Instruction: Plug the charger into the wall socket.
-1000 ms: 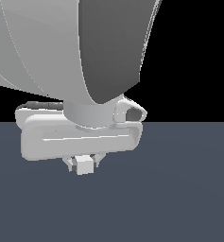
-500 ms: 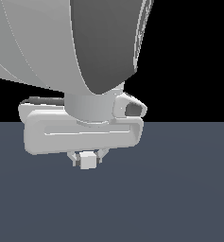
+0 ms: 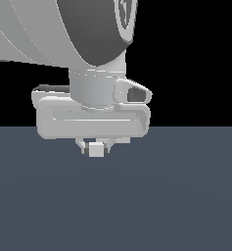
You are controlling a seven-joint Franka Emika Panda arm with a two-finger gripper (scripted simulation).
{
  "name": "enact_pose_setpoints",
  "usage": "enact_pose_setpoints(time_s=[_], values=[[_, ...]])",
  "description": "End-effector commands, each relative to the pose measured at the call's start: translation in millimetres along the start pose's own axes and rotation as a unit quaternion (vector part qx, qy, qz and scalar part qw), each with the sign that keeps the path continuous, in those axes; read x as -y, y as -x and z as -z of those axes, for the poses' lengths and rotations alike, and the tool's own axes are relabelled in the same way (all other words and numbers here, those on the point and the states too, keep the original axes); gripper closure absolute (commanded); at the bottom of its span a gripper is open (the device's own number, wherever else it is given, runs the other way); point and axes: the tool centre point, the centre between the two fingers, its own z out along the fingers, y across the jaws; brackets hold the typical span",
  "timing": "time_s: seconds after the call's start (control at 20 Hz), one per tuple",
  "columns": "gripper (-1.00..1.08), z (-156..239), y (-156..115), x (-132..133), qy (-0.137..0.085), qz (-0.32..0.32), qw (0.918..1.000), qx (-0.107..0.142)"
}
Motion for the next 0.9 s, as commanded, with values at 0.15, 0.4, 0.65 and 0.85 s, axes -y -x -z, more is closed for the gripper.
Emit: enact_pose_setpoints(time_s=[0.15,0.4,0.65,0.85], values=[[1.08,14,-17,-9,0.025,-0.048,0.9985,-0.002],[1.08,24,-28,-17,0.044,-0.083,0.9956,-0.001],[1.08,30,-36,-23,0.057,-0.106,0.9927,-0.001],[1.08,33,-39,-27,0.065,-0.118,0.9909,0.000]])
